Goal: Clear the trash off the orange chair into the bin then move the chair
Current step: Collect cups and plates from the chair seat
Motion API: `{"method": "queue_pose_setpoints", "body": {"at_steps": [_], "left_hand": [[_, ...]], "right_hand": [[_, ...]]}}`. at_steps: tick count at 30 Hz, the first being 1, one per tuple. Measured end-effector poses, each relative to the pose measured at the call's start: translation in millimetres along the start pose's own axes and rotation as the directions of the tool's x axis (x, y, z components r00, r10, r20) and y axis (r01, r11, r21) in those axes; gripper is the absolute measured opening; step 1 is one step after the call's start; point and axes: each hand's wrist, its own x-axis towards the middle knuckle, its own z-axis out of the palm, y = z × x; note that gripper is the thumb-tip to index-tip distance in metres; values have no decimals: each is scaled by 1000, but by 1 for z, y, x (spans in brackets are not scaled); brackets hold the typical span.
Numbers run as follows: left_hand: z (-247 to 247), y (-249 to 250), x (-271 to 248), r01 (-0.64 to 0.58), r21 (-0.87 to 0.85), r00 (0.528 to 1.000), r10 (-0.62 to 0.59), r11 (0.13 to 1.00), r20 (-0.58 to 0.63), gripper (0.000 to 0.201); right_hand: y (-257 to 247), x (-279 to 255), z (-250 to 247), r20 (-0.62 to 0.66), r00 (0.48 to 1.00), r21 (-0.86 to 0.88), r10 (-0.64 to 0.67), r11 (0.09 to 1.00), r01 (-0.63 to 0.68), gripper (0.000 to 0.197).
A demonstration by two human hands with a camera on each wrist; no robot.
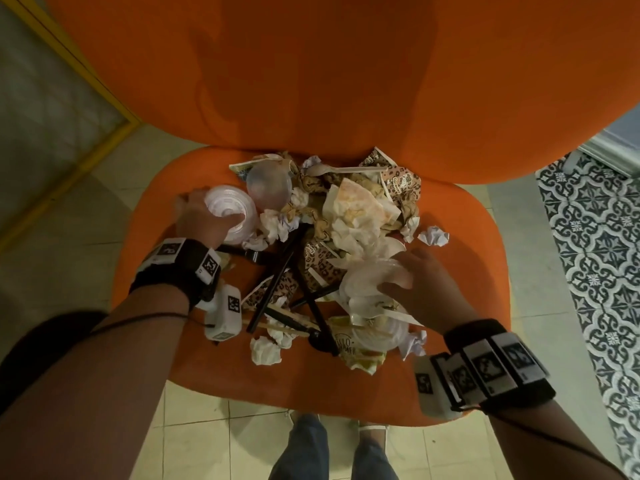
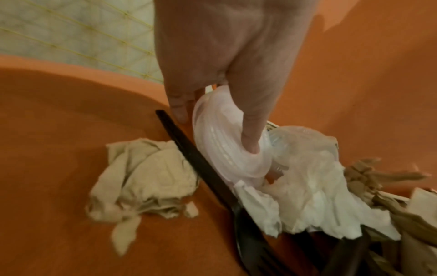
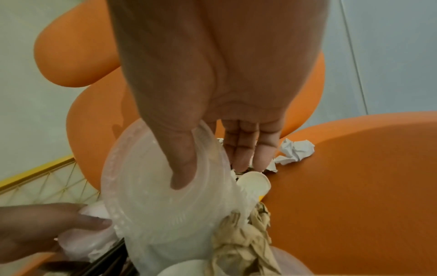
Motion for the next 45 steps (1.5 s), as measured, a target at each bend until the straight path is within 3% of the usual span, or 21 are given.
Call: {"method": "queue_pose_setpoints", "body": {"at_steps": [3, 7, 12, 15, 17, 19, 21, 24, 27, 34, 40, 45], "left_hand": [[3, -2, 0, -85, 23, 996, 85, 996, 25, 77], [5, -1, -7, -110, 1, 994, 110, 994, 5, 74], [7, 3, -15, -113, -205, 994, 110, 972, -24, 63], [6, 6, -25, -135, -354, 985, 86, 925, -152, 60], [1, 10, -33, -183, -425, 968, 88, 886, -234, 61], [-4, 17, -36, -230, -458, 960, 125, 859, -249, 67], [-7, 28, -34, -217, -425, 973, 160, 879, -166, 71], [-5, 46, -24, -208, -268, 974, 223, 941, 28, 62], [2, 59, -11, -193, -233, 970, 221, 953, 103, 61], [13, 70, -2, -147, -218, 966, 187, 965, 178, 60], [16, 62, -10, -141, -315, 974, 188, 939, 127, 65], [17, 59, -26, -147, -435, 987, 160, 888, -6, 60]], "right_hand": [[2, -7, -7, -70, 997, 124, -14, 992, 22, 40], [-2, -14, -24, -188, 981, 333, 39, 943, 26, 39], [-9, -19, -40, -249, 966, 463, 63, 884, 62, 34], [-11, -32, -41, -138, 988, 504, 70, 863, 9, 40], [-9, -43, -34, 101, 991, 430, 84, 895, -120, 46], [-4, -54, -21, 343, 928, 273, 146, 930, -247, 51], [4, -64, -7, 433, 866, 245, 251, 892, -381, 54], [18, -70, 11, 401, 831, 362, 386, 766, -531, 51], [25, -67, 28, 307, 824, 492, 477, 661, -566, 48], [20, -52, 51, 290, 842, 489, 455, 686, -539, 52], [14, -48, 53, 261, 828, 556, 497, 624, -550, 54], [14, -45, 51, 291, 819, 608, 494, 565, -557, 50]]}}
